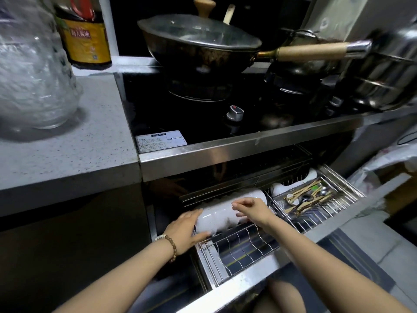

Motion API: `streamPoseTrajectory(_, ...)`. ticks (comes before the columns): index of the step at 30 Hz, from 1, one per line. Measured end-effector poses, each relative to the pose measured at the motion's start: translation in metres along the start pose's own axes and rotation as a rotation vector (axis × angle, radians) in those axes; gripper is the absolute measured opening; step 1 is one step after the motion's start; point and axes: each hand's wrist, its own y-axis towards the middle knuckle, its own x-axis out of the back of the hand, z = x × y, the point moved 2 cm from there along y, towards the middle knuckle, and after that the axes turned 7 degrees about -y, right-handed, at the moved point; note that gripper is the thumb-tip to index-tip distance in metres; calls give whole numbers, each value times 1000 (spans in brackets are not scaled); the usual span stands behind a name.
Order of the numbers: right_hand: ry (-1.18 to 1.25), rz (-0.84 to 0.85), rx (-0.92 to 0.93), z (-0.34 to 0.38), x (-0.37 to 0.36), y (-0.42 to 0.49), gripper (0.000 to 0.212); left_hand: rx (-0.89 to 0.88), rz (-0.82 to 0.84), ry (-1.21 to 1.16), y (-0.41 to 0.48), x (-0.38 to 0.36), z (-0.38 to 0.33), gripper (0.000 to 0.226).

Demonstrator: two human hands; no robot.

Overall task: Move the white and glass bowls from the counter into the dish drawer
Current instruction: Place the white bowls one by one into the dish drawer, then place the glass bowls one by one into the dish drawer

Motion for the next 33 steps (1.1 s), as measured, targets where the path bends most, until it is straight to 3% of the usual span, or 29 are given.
streamPoseTrajectory(9,-15,-174,229,59,55,-85,36,-249,-195,-48,-37,80,-82,65)
streamPoseTrajectory(17,-144,-254,567,173,61,-145,37,-453,-430,-68,-98,197,-130,58)
streamPoseTrajectory(23,-200,-181,718,260,30,-161,55,-450,-592,-34,-143,285,-120,61)
streamPoseTrajectory(33,-252,-93,871,364,-51,-148,61,-337,-830,159,-199,376,-68,60)
